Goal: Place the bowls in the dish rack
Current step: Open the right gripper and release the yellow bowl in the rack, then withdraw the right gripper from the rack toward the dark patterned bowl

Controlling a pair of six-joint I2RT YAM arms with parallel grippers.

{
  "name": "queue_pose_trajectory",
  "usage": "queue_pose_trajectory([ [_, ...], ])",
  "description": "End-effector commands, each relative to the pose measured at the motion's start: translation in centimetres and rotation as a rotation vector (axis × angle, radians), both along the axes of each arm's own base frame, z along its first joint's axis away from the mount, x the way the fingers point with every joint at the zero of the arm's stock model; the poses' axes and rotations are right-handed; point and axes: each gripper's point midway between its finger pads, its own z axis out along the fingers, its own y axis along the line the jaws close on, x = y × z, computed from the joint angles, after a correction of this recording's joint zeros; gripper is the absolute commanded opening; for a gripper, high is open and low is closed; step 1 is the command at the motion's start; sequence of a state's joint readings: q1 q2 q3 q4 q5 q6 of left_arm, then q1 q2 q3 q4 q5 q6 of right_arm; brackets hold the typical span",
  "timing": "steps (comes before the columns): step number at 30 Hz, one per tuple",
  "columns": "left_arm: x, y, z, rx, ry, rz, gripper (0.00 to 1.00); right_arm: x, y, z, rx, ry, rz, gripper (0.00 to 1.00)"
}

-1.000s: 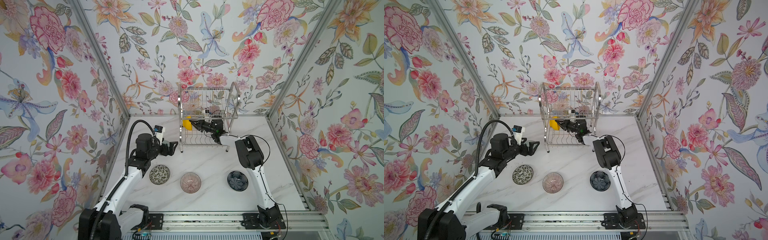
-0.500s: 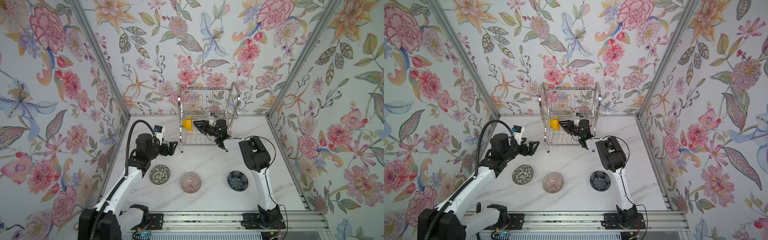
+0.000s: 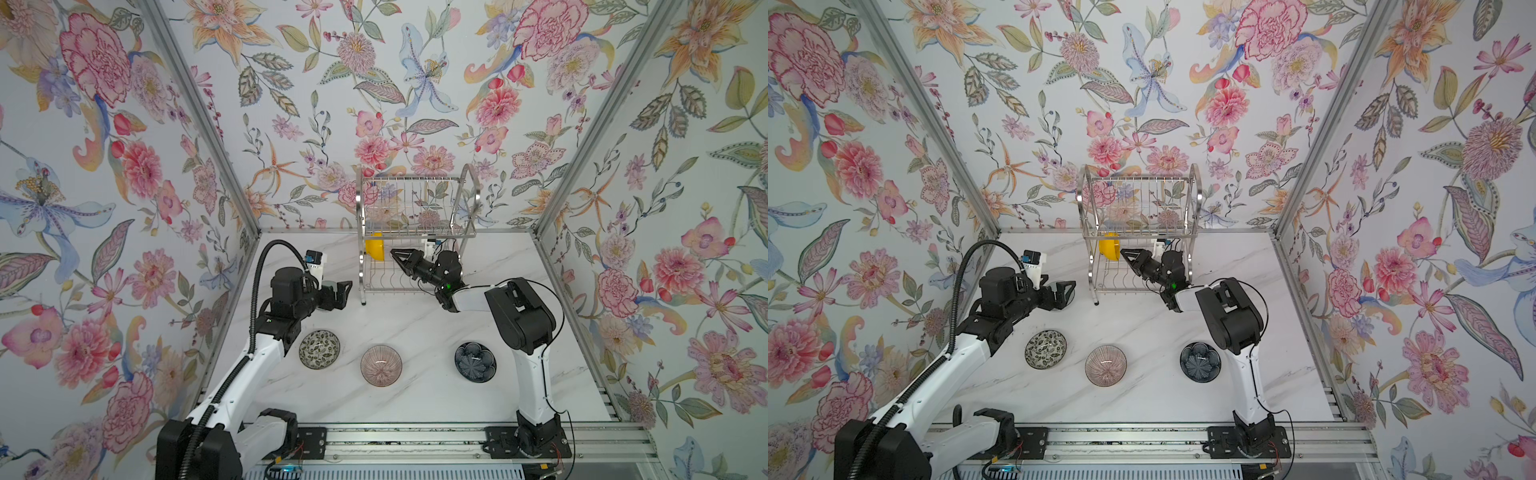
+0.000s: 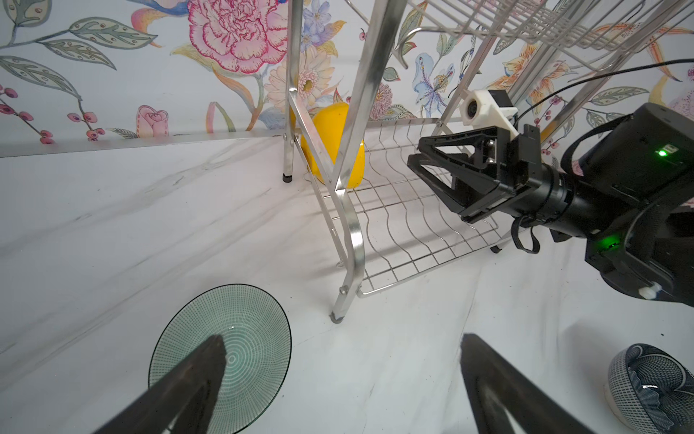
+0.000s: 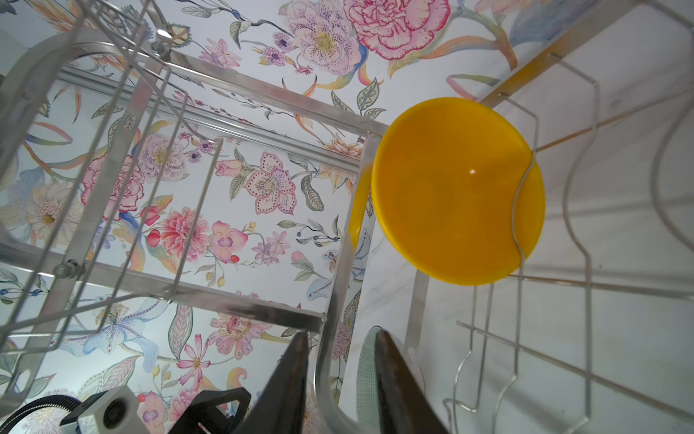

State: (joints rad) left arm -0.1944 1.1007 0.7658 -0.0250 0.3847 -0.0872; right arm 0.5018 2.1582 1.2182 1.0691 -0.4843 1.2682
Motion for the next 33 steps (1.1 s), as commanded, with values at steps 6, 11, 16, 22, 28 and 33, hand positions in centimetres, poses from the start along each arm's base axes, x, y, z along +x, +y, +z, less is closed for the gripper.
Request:
queue_pose_trajectory([
  [6,0.1,1.0,1.6,-0.001,-0.037,0.049,0.99,-2.7,-0.5,2.7,0.008,-0.074,-0.029,0.31],
  [11,0.0,1.1,1.8,0.000,-0.046,0.053,0.99,-4.3,-1.1,2.9,-0.048,-0.092,-0.037,0.31],
  [16,0.0,1.1,1.8,0.000,-0.045,0.055,0.99,-6.9,-0.3,2.3,-0.143,-0.121,-0.005,0.31],
  [22,0.1,1.1,1.7,0.002,-0.043,0.059,0.99,-9.5,-0.2,0.0,-0.354,-0.154,0.021,0.32],
  [28,0.2,1.1,1.5,0.000,-0.036,0.056,0.99,-12.3,-0.6,-2.1,-0.628,-0.220,0.065,0.32],
  [33,0.2,1.0,1.3,0.000,-0.030,0.054,0.99,-14.1,-2.0,-3.4,-0.814,-0.247,0.082,0.32],
])
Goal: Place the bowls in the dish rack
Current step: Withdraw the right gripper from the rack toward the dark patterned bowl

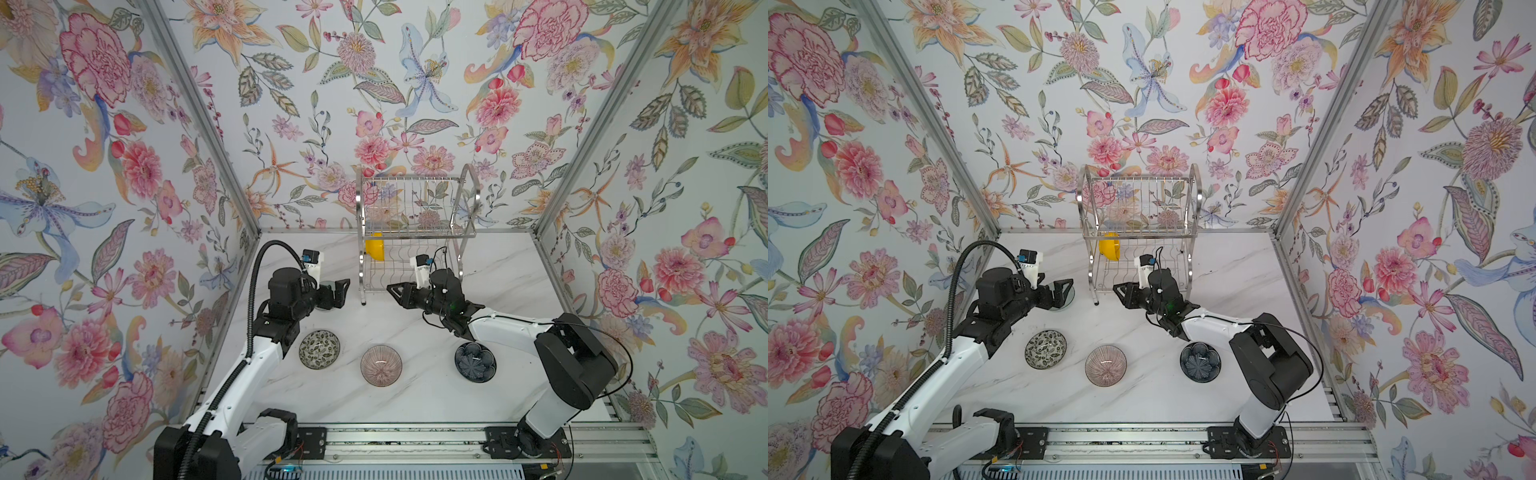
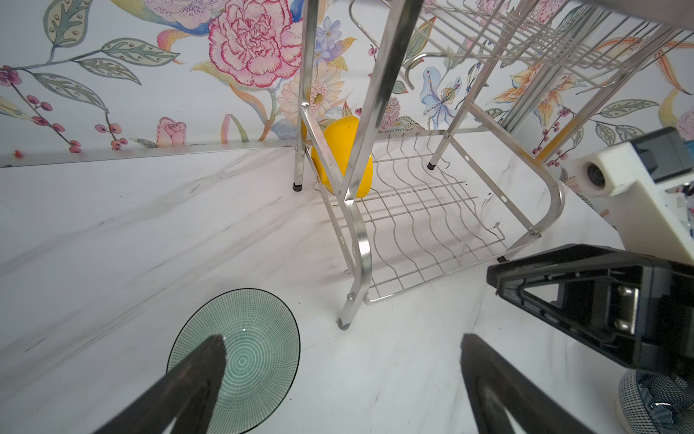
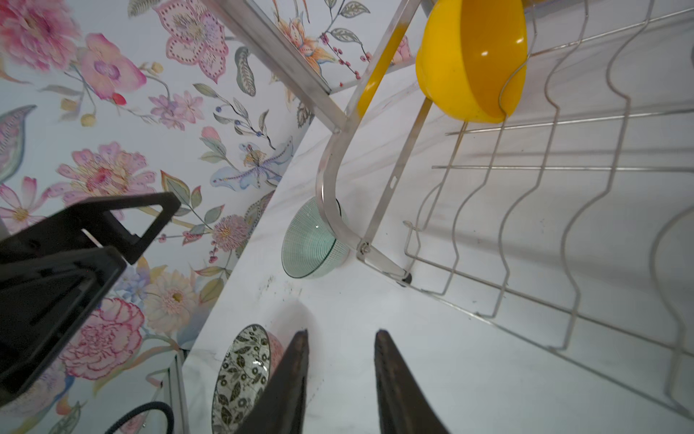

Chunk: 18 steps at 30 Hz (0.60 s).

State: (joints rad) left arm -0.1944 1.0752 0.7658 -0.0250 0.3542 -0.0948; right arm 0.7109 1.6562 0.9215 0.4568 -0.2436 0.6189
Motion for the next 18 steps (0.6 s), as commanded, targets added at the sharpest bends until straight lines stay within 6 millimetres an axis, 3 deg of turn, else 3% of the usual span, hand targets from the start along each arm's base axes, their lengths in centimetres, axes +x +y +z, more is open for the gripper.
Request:
queue_pose_trajectory([
  [1,0.3,0.5,0.4,-0.003,-0.003,0.023,0.99,-1.3,-2.4,-2.8,-0.241,-0.026,-0.010,0.32],
  [9,0.1,-0.5,0.4,-0.022,0.001,-0.026,0.99,-3.2,-5.7,-3.8,-0.426,-0.018,-0.065,0.32],
  [18,-2.7,-6.7,-0.8,-0.023,0.041,-0.309,0.99,-6.1,-11.5,-4.1,-0.590,0.105,-0.195,0.33],
])
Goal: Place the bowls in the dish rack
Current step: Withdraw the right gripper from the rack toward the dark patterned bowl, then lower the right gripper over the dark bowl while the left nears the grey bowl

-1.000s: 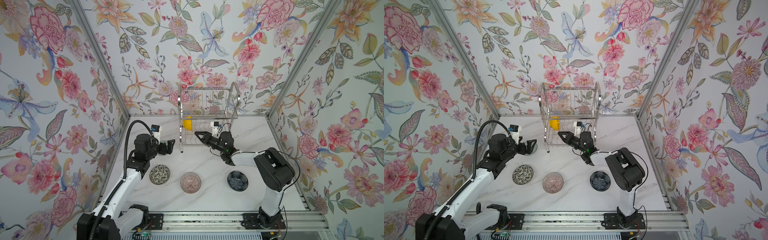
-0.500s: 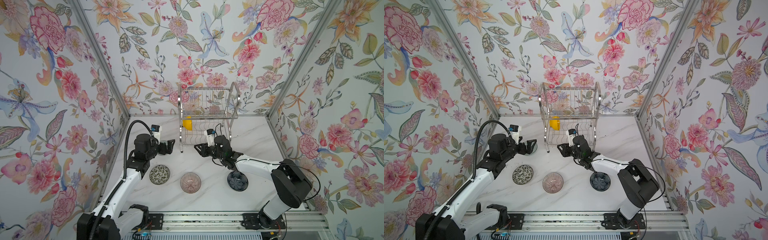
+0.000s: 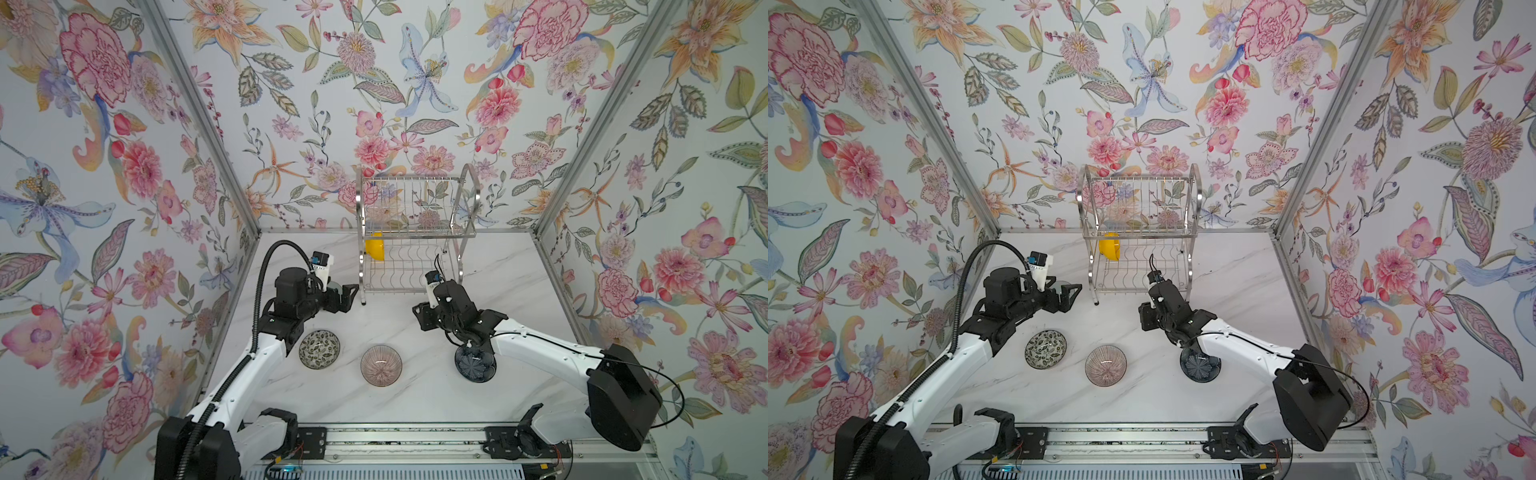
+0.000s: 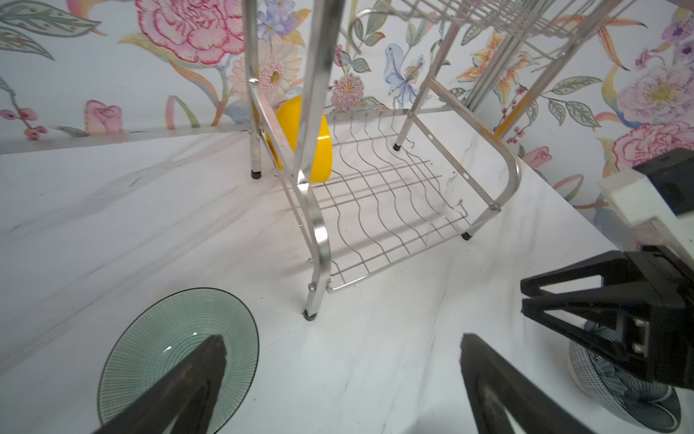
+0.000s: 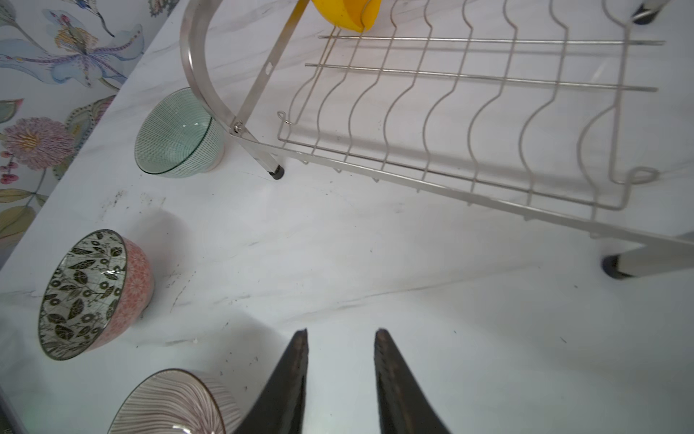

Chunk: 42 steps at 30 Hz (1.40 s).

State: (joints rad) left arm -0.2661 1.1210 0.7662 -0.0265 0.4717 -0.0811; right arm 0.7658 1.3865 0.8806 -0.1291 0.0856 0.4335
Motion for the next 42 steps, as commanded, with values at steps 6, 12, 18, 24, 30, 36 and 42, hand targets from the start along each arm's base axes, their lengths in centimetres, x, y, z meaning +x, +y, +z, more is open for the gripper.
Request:
queue_pose_trajectory([
  [6,-3.5,-5.1,0.1,0.023,-0.023,-0.248,0.99,-3.6,-6.6,-1.5,-0.179,0.170,-0.205,0.35],
  [12,-4.9,-6.6,0.6,0.026,-0.051,-0.311,0.99,-6.4,-8.6,-1.3,-0.150,0.299,-0.334,0.36],
  [18,-5.2,-6.8,0.9,0.034,-0.069,-0.315,0.99,-9.0,-10.6,-1.3,-0.167,0.413,-0.472,0.37],
  [24,-5.7,-7.0,0.7,0.051,-0.067,-0.344,0.99,-10.2,-11.2,-1.4,-0.173,0.482,-0.528,0.37],
  [30,-7.6,-8.0,1.1,0.032,-0.131,-0.445,0.99,-10.7,-11.6,-2.0,-0.205,0.519,-0.552,0.37],
  [36,-9.9,-8.8,1.9,-0.009,-0.204,-0.560,0.99,-10.7,-11.5,-2.7,-0.233,0.541,-0.537,0.38],
  [42,-11.0,-8.8,2.1,0.006,-0.269,-0.602,0.99,-11.1,-11.6,-3.3,-0.255,0.555,-0.532,0.37],
])
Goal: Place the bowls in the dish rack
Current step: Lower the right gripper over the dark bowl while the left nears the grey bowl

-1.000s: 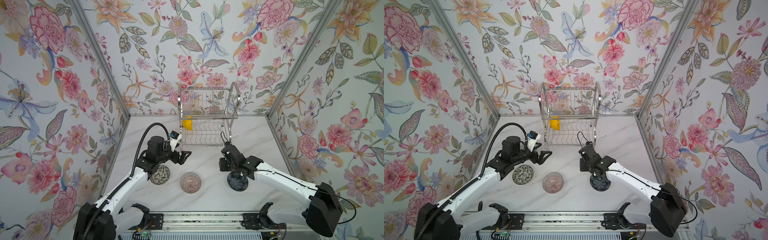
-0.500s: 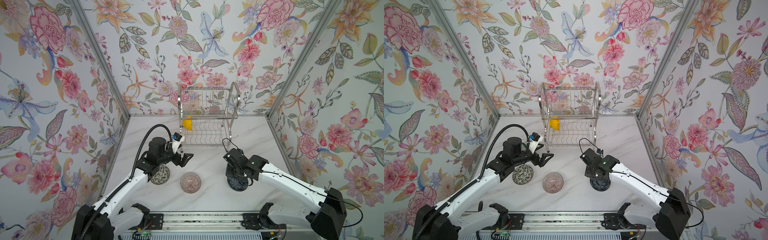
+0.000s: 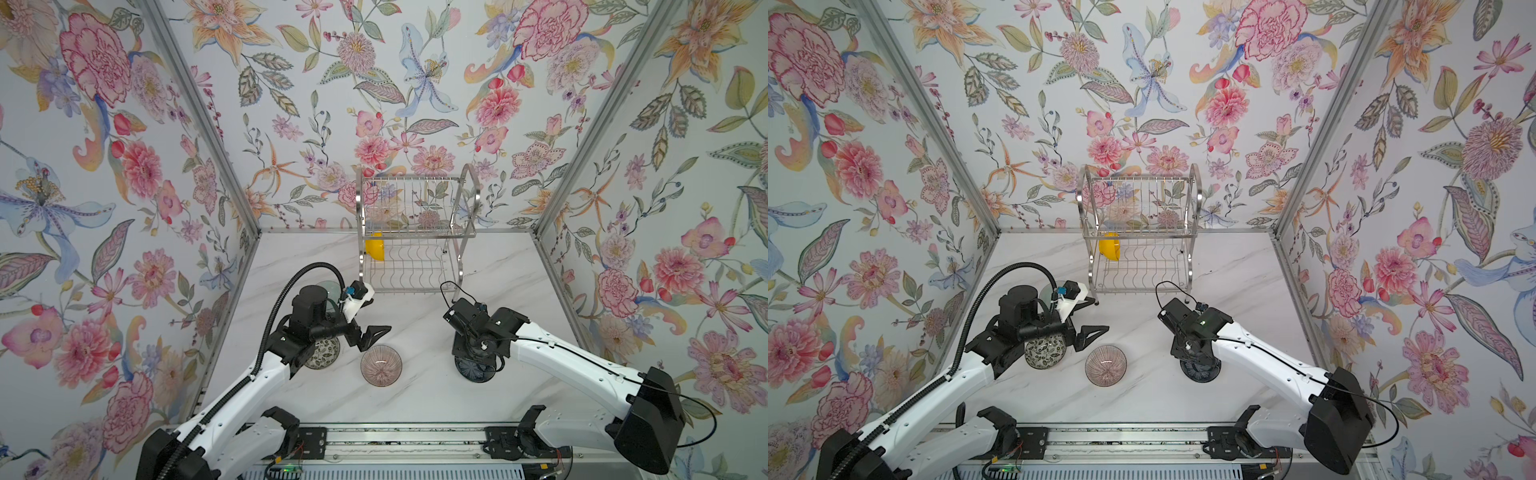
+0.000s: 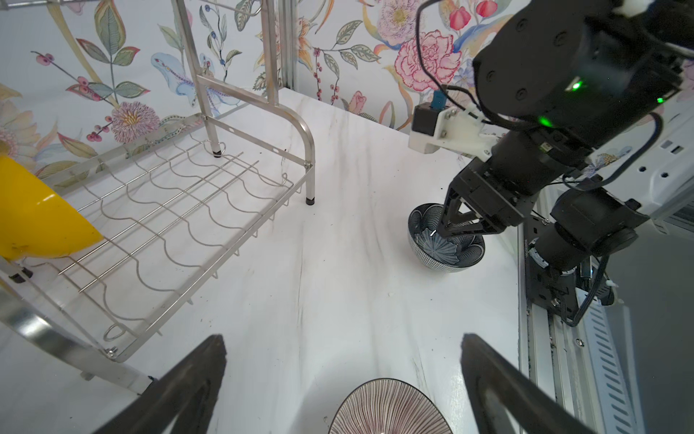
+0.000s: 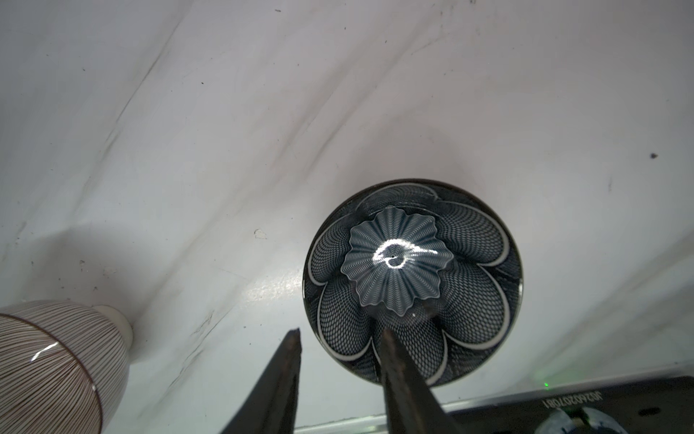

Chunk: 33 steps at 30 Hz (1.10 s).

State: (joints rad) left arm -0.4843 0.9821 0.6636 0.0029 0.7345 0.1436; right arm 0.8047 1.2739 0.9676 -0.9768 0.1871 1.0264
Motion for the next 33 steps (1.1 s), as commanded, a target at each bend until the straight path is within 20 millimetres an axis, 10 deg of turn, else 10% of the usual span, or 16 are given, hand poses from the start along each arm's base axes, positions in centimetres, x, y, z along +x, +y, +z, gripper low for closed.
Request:
queue_pose_trajectory([
  [1,-1.0,-0.5,0.7,-0.010,-0.080,-0.061,0.99,-0.5,-0.3,-0.1,-0.013,0.024,-0.009,0.37],
  [33,-0.6,-0.5,0.2,0.036,-0.063,-0.027,0.99,-0.7,2.3,-3.0,-0.043,0.098,0.082,0.36],
])
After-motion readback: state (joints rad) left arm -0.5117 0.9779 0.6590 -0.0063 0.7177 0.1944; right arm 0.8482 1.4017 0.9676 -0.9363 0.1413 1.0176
